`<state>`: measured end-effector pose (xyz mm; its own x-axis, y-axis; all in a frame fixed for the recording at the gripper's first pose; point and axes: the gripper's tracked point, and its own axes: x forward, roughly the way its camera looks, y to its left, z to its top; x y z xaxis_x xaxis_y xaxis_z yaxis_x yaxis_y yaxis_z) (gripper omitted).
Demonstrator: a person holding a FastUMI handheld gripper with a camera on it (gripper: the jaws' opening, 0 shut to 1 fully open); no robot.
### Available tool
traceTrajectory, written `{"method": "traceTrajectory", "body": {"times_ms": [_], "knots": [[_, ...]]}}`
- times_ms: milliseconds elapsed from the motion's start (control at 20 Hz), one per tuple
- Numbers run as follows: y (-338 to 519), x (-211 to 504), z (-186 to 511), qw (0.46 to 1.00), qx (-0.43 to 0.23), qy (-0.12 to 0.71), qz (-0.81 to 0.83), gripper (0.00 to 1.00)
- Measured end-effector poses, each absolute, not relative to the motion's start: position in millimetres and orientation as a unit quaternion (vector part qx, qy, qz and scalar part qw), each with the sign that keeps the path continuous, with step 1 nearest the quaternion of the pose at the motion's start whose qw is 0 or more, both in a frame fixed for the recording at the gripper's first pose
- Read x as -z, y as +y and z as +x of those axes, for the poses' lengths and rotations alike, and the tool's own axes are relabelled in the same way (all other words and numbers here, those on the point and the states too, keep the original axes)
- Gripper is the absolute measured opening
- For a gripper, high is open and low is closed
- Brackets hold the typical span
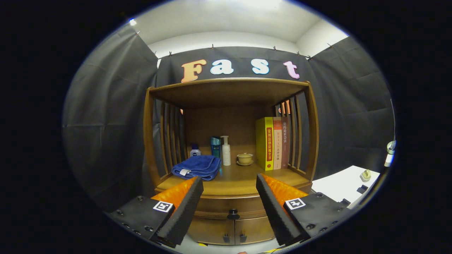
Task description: Pull open the drawer, take out the items inside it, and place them on the countertop above the cabinet.
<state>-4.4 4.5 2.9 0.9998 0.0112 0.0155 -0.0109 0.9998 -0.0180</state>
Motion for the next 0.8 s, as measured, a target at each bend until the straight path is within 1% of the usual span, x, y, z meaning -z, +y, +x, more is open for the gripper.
{"method": "traceTrajectory", "body": {"times_ms": [550, 800], "knots": [[5, 9, 4, 1.0, -0.013, 0.002, -0.012, 1.0], [0, 47, 16, 0.999, -0.015, 0.033, -0.009, 1.0]]}}
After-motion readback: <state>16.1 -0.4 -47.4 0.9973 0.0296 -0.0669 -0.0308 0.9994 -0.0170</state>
